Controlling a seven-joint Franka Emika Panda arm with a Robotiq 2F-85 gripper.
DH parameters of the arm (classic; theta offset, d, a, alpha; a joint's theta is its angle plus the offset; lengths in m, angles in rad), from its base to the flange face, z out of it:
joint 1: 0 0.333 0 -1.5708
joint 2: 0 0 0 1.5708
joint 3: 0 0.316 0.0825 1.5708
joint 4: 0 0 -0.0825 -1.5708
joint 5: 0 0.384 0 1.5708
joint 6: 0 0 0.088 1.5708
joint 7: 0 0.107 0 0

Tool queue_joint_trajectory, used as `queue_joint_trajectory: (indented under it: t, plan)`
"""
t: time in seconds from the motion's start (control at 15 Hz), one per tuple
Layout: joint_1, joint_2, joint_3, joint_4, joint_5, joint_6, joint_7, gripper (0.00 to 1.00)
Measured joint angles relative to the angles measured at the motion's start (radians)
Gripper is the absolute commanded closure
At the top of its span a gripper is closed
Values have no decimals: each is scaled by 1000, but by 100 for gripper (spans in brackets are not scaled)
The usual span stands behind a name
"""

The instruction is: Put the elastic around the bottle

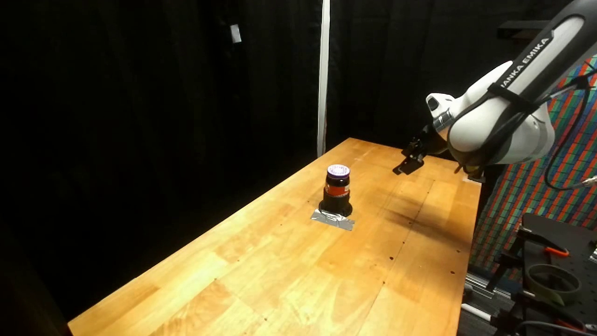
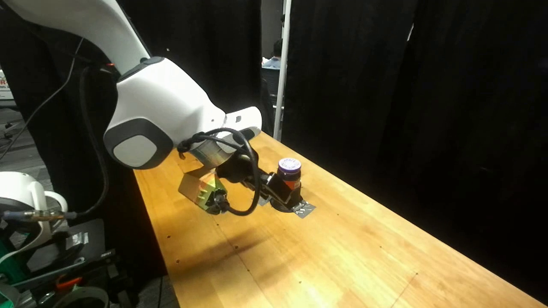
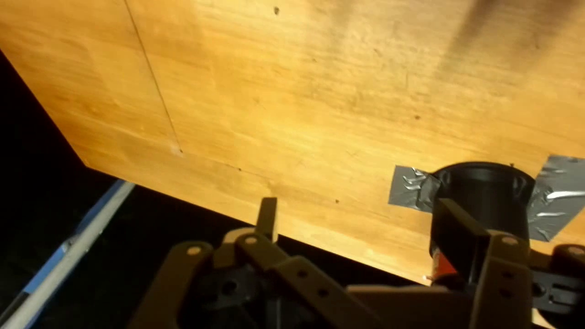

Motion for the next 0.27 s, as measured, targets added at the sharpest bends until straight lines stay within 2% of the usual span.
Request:
queue_joint_trajectory:
  t: [0.13, 0.27]
  plan:
    - [123, 4, -114, 7, 169, -43, -138, 0]
    - [234, 16, -191, 9, 342, -59, -259, 0]
